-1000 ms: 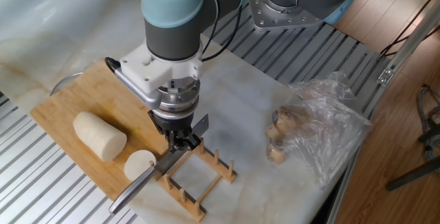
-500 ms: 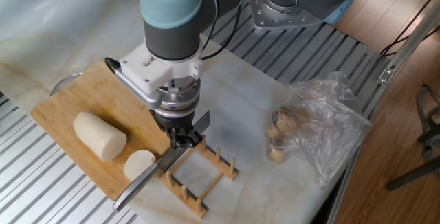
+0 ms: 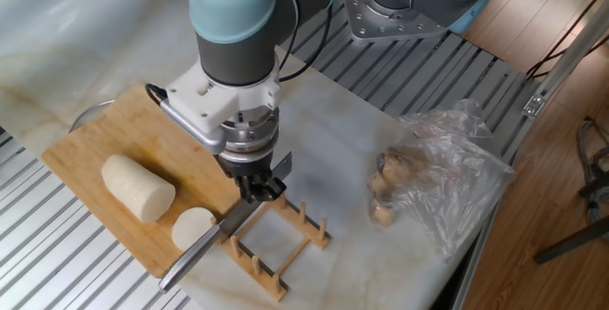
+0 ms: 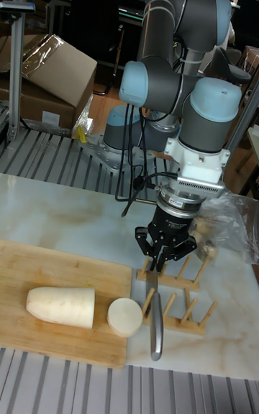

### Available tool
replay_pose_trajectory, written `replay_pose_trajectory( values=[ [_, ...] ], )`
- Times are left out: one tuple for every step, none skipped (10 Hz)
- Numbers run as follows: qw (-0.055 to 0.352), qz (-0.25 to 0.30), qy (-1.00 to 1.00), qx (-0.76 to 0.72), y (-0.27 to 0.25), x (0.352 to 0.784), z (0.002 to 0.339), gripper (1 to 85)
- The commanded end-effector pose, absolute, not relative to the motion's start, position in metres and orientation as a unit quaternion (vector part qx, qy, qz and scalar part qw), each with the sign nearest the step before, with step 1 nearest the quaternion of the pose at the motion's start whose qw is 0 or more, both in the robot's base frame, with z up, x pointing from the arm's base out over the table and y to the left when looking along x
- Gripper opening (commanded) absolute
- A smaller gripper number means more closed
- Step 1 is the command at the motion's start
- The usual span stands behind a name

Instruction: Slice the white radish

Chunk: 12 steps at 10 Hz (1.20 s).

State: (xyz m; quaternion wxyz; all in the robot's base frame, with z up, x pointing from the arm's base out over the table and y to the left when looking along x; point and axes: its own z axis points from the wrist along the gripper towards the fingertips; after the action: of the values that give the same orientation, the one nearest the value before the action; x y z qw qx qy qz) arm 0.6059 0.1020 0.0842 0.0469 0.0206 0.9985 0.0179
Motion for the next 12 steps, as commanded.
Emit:
replay_pose_trajectory(
  values=[
    [0.043, 0.028, 0.998, 0.023, 0.106, 0.607, 0.086, 23.7],
    [0.039, 0.03, 0.999, 0.023, 0.106, 0.61, 0.087, 24.3],
    [0.037, 0.035, 0.998, 0.023, 0.106, 0.614, 0.089, 25.0],
    [0.036, 0.035, 0.998, 0.024, 0.106, 0.62, 0.092, 25.0],
    [0.034, 0.034, 0.999, 0.026, 0.106, 0.625, 0.092, 25.0],
    [0.032, 0.022, 0.999, 0.027, 0.102, 0.628, 0.088, 25.0],
    [0.03, 0.017, 0.999, 0.037, 0.102, 0.63, 0.083, 25.0],
    [0.023, 0.005, 0.999, 0.047, 0.1, 0.628, 0.081, 25.0],
    [0.012, 0.001, 0.999, 0.047, 0.101, 0.624, 0.08, 24.7],
    [-0.004, 0.0, 0.999, 0.043, 0.103, 0.615, 0.08, 24.7],
    [-0.014, -0.003, 0.999, 0.041, 0.102, 0.61, 0.08, 24.3],
    [-0.019, -0.008, 0.999, 0.044, 0.1, 0.607, 0.078, 24.0]
  ],
)
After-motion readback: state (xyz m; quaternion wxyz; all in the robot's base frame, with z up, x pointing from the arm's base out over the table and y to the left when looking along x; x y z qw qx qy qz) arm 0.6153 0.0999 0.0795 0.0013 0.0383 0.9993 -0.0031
